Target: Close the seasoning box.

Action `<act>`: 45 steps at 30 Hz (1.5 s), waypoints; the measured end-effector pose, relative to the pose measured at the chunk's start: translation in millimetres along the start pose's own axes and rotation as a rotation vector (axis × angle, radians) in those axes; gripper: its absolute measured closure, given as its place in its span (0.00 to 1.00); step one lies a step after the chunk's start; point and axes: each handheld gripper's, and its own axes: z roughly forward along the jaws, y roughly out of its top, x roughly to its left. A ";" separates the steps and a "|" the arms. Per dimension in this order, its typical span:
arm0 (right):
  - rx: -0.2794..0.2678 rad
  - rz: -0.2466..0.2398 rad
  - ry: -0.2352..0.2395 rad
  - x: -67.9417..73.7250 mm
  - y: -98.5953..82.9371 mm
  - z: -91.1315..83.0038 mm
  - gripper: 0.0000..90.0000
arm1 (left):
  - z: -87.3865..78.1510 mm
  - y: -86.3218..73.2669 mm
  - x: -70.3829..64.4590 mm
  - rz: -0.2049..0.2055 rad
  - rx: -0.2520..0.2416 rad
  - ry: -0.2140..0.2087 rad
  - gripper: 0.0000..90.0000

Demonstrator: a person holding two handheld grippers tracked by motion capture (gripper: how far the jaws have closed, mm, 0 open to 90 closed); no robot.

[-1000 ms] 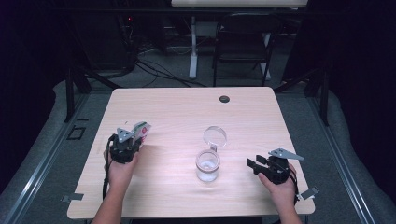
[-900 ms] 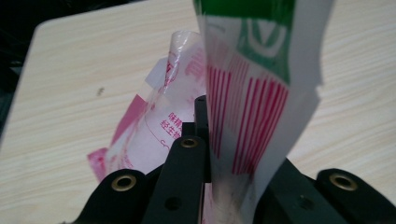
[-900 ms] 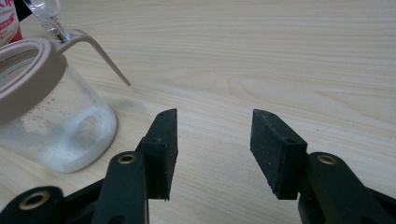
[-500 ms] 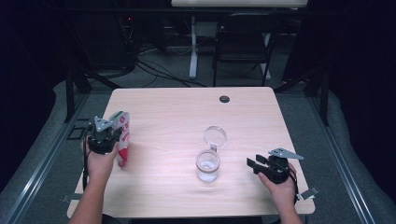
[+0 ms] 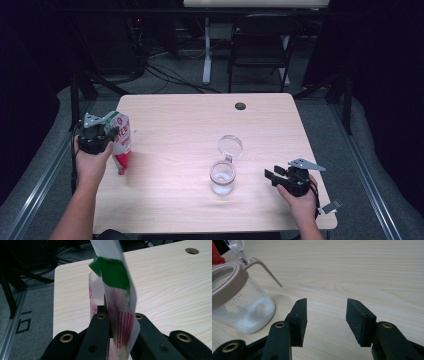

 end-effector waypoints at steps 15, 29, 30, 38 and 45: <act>0.003 -0.001 0.004 0.1 0.1 0.0 0.57 | -18.2 20.5 -30.5 0.086 -0.050 -0.126 1.00; -0.010 0.012 0.009 0.2 0.3 -1.0 0.57 | -19.9 32.9 -90.3 0.196 -0.075 -0.307 1.00; -0.010 0.013 0.009 0.1 0.3 -1.1 0.57 | -19.7 32.9 -94.4 0.200 -0.078 -0.320 1.00; -0.012 0.013 0.011 -1.1 1.0 -1.9 0.57 | -19.6 31.8 -122.5 0.242 -0.071 -0.401 1.00; -0.011 0.016 0.019 -2.2 1.1 -2.6 0.57 | -20.2 27.5 -138.9 0.287 -0.074 -0.462 1.00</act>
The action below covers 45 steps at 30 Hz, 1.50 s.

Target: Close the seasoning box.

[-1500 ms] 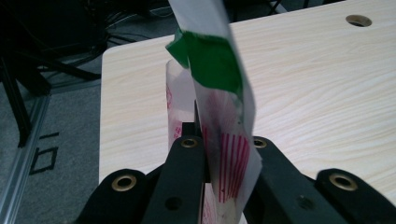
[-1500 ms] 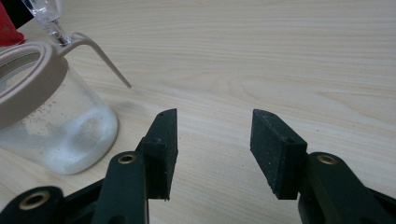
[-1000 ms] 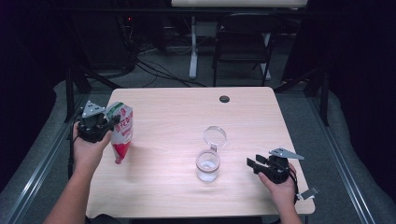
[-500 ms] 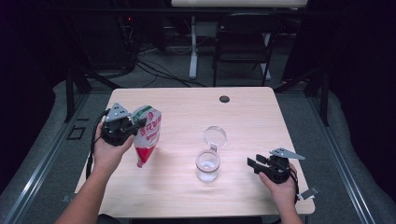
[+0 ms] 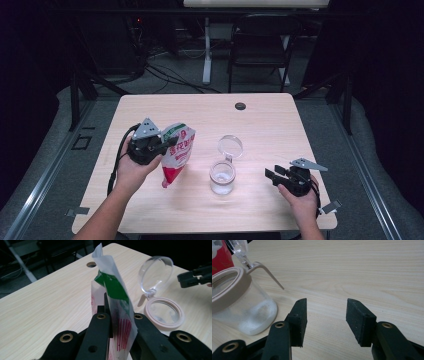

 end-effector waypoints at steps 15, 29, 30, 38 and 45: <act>-0.002 -0.009 0.015 2.4 0.3 -0.1 0.57 | 3.5 -31.7 -10.3 -0.018 -0.014 -0.084 0.99; -0.048 -0.146 0.114 47.5 21.1 -17.2 0.72 | -2.7 -69.2 -15.2 -0.071 -0.055 -0.118 0.95; -0.059 -0.161 0.141 51.7 23.5 -18.2 0.75 | -2.9 -70.8 -15.0 -0.078 -0.061 -0.121 0.95; -0.008 -0.283 0.248 97.0 47.3 -13.3 0.83 | -1.4 -81.5 -14.3 -0.130 -0.098 -0.138 0.95; 0.034 -0.348 0.340 132.1 62.9 11.7 0.82 | 0.9 -86.4 -15.9 -0.131 -0.087 -0.132 0.94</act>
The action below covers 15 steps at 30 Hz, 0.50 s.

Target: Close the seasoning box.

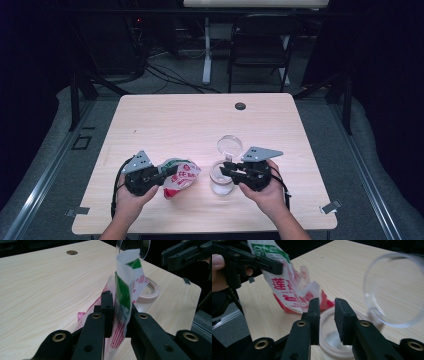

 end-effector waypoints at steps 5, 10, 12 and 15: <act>0.016 -0.044 0.054 14.8 9.4 25.9 0.80 | 0.8 -4.2 0.9 -0.016 0.005 -0.003 0.92; 0.031 -0.079 0.077 25.5 14.0 46.8 0.78 | 2.3 -9.0 -1.2 -0.014 0.021 0.006 0.89; 0.046 -0.095 0.084 28.1 15.5 53.3 0.78 | 2.9 -11.6 -1.9 -0.021 0.025 0.012 0.87; 0.071 -0.122 0.078 31.1 16.8 63.2 0.83 | 3.4 -15.7 -2.6 -0.024 0.025 0.027 0.82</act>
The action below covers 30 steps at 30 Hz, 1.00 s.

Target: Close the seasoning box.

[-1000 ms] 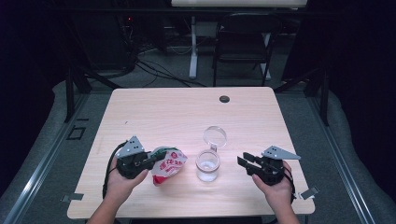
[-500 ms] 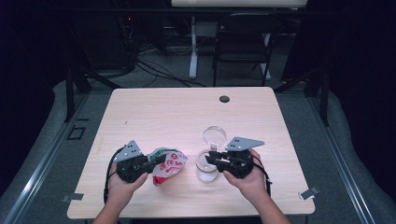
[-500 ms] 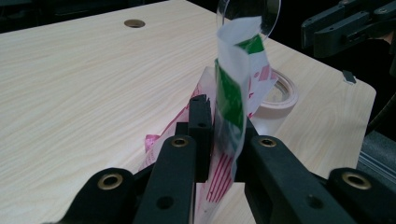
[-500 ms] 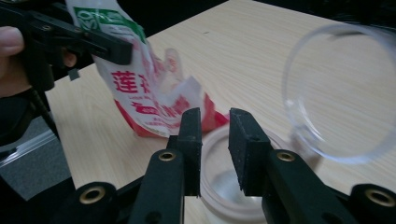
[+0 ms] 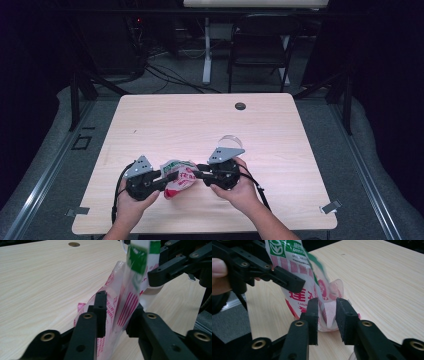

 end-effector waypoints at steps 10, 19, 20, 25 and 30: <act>0.028 -0.026 0.021 2.1 3.1 7.8 1.00 | 8.0 -22.0 3.4 -0.026 -0.012 0.070 0.48; 0.009 -0.027 0.037 0.5 1.6 9.3 1.00 | 29.5 -45.3 4.0 -0.012 0.122 0.086 0.41; 0.010 -0.031 0.040 0.2 1.2 9.5 1.00 | 32.6 -47.5 4.5 -0.017 0.122 0.085 0.39; 0.010 -0.034 0.046 -1.2 -1.3 7.9 1.00 | 40.6 -55.4 11.6 -0.066 0.131 0.071 0.32; 0.009 -0.035 0.047 -2.1 -1.4 7.6 1.00 | 47.8 -59.1 14.3 -0.069 0.165 0.068 0.30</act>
